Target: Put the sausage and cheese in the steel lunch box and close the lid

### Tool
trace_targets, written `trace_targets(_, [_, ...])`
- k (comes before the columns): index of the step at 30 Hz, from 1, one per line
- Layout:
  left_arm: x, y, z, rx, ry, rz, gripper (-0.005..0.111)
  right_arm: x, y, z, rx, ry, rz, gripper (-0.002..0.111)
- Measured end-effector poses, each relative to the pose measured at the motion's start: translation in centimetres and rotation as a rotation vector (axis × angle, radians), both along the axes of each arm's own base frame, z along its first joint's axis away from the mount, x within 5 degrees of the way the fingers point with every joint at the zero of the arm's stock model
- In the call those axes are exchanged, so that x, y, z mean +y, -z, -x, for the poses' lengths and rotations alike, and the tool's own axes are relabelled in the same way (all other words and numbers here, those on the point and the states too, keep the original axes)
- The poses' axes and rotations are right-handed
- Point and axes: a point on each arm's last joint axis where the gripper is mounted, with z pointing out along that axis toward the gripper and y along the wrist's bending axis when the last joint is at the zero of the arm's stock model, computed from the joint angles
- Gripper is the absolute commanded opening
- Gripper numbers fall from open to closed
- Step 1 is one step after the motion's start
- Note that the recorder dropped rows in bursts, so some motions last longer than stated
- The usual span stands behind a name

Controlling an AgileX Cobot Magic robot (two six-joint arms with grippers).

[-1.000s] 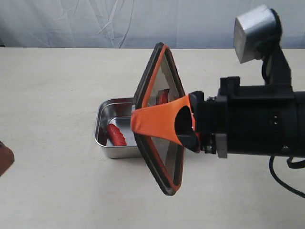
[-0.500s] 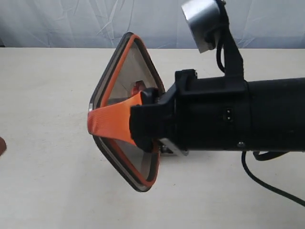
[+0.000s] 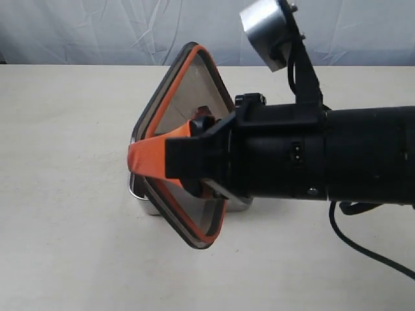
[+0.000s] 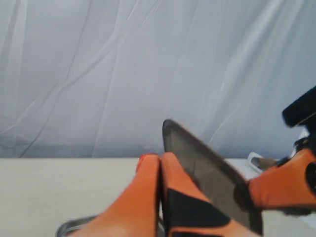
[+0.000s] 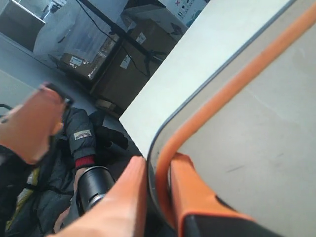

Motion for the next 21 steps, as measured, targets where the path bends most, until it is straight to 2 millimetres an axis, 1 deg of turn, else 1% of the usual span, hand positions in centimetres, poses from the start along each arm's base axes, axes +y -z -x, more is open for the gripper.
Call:
trace_targets(1, [0.0,-1.7,0.6,-0.055,0.006,0.028,0.011,0.3,0.5,-0.2,0.010,0.002,0.017,-0.001])
trace_targets(3, [0.0,-3.3,1.0,-0.104,0.013,0.038,0.017,0.6,1.0,-0.4,0.025,-0.003,0.032,-0.001])
trace_targets(5, [-0.1,-5.1,1.1,-0.166,0.005,-0.001,0.029,1.1,1.7,-0.5,0.046,-0.013,0.052,-0.001])
trace_targets(6, [0.0,-5.4,0.9,-0.182,-0.010,-0.048,0.037,1.2,2.0,-0.6,0.052,-0.015,0.061,-0.001])
trace_targets(7, [-0.1,-5.2,0.2,-0.171,-0.028,-0.138,0.041,1.4,2.1,-0.7,0.056,-0.017,0.064,-0.001])
trace_targets(8, [-0.1,-4.9,-0.3,-0.152,-0.027,-0.185,0.048,1.5,2.0,-0.7,0.054,-0.018,0.061,-0.001])
trace_targets(9, [-0.4,-4.1,-1.0,-0.104,0.005,-0.236,0.052,1.7,1.5,-0.9,0.055,-0.016,0.050,-0.001])
trace_targets(11, [-0.8,-2.9,-1.8,-0.029,0.083,-0.258,0.062,2.4,0.6,-1.3,0.056,-0.013,0.027,-0.001])
trace_targets(13, [-1.2,-1.5,-2.4,0.052,0.150,-0.248,0.064,3.8,-0.7,-1.8,0.047,-0.012,-0.003,-0.001])
trace_targets(15, [-1.3,-0.6,-2.7,0.090,0.176,-0.249,0.064,5.2,-1.5,-1.5,0.031,-0.019,-0.012,-0.001])
trace_targets(17, [-1.5,-0.4,-2.6,0.099,0.198,-0.255,0.064,6.4,-1.8,-1.1,0.011,0.017,0.003,-0.001])
trace_targets(21, [-1.6,-0.3,-2.5,0.104,0.213,-0.264,0.064,7.5,-2.2,-0.5,-0.020,0.072,0.021,-0.001])
